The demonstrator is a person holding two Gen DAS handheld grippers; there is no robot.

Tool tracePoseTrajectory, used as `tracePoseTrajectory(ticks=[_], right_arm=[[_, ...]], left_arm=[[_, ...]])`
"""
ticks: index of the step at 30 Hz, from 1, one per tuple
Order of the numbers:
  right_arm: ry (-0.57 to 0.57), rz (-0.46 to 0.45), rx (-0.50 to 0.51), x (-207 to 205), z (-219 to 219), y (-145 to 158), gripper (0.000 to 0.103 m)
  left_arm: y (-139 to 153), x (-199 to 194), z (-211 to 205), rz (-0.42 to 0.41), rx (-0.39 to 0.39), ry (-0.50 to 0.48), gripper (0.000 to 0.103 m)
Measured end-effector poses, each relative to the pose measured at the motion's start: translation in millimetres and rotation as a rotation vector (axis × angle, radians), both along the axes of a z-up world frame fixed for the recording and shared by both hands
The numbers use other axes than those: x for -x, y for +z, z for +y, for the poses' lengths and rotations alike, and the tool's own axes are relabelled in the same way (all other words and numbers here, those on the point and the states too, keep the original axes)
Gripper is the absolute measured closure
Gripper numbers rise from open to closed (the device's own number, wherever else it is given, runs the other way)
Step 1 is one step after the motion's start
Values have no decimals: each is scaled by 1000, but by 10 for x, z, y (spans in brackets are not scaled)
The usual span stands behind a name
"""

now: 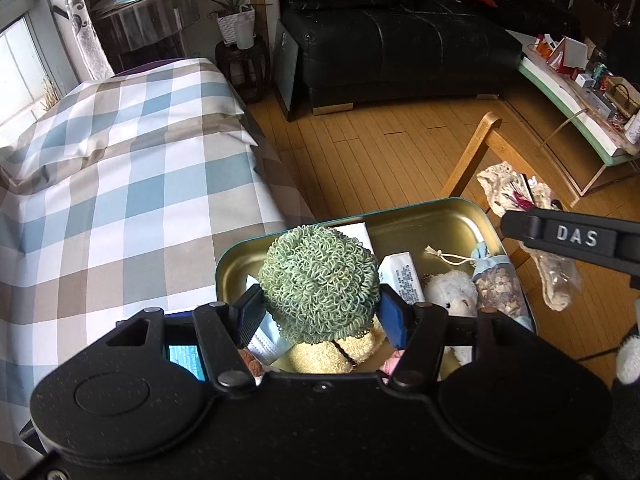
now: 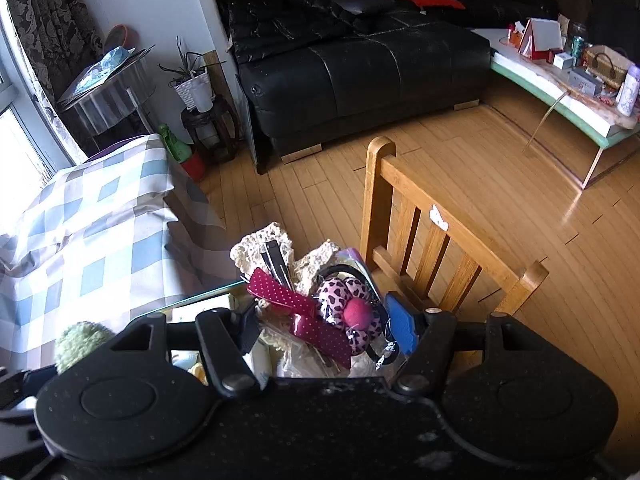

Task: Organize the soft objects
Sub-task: 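Carry the green ball and hair accessory into the tin tray and open both grippers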

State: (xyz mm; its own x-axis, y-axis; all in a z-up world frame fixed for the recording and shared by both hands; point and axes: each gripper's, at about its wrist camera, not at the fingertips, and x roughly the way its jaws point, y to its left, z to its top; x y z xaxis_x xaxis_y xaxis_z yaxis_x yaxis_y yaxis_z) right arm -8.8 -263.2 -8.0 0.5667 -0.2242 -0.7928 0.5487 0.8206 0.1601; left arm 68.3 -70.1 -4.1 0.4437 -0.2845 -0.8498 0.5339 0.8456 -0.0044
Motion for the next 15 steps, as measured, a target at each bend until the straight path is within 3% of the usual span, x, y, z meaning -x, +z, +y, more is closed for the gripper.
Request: tracePoseTrajectory(ticks=[15], right_arm=[[-10, 49, -46, -17, -30, -81, 39]], left_arm=[[-335, -373, -94, 78, -45, 98, 46]])
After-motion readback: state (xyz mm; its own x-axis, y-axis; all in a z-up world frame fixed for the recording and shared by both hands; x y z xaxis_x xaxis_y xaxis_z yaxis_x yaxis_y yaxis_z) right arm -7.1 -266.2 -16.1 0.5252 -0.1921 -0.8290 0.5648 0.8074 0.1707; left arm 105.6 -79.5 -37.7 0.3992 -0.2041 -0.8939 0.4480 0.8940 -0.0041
